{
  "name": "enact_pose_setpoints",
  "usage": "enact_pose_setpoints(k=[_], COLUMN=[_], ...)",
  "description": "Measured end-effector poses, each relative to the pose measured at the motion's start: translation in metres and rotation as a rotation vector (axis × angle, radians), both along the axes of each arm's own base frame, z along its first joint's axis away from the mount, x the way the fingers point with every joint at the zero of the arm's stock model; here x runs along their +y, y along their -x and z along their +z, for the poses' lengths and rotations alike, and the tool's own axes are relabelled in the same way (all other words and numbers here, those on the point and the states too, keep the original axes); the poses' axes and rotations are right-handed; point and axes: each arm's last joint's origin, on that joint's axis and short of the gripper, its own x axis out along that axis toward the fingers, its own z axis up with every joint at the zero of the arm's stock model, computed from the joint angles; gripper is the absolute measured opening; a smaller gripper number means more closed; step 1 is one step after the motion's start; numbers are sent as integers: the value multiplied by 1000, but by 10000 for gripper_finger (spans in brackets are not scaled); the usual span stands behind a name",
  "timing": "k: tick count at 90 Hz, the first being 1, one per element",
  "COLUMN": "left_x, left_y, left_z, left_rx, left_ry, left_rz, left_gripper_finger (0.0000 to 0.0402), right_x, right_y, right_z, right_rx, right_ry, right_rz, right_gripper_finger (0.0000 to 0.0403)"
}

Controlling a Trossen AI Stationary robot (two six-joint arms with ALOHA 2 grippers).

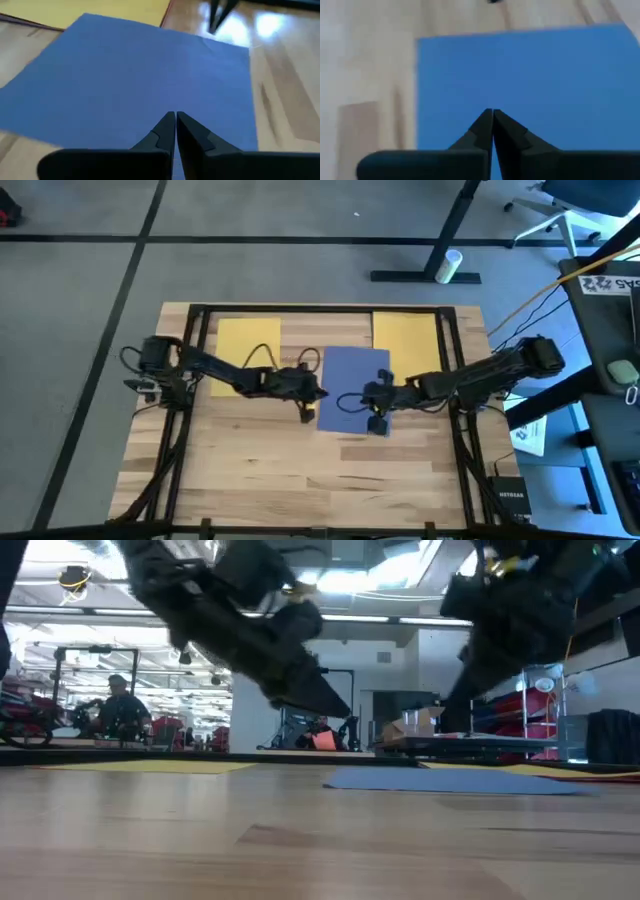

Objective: Organize paper
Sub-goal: Move the violet paper to the bottom left of the table

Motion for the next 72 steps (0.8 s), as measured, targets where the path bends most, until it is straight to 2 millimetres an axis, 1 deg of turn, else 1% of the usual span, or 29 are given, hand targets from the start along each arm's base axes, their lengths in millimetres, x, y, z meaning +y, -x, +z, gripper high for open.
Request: enact_pose_setpoints(k=[6,19,25,36,48,56,72], left_x=[4,12,15,18,17,14,-7], left_y=[-12,-32,-39,-49,-54,-54,-47], left_z=[-2,-6,-10,-20,-35,-38,-42], left_rx=[39,107,139,195,242,276,374], left_ry=[-21,-61,-70,-78,-74,-63,-53], left_rz=[-7,-19,-24,-29,-28,-27,-60], left_gripper_finger=[0,0,0,0,0,0,0], right_x=[-5,-14,-16,-18,-19,-20,-20], right_y=[7,22,28,38,43,44,46], right_z=[3,13,16,20,22,23,22], right_rx=[-26,-16,-12,7,17,11,27], right_ry=[8,41,79,96,117,123,130], right_rz=[-62,-161,-199,-247,-261,-265,-265], right_gripper_finger=[0,0,0,0,0,0,0])
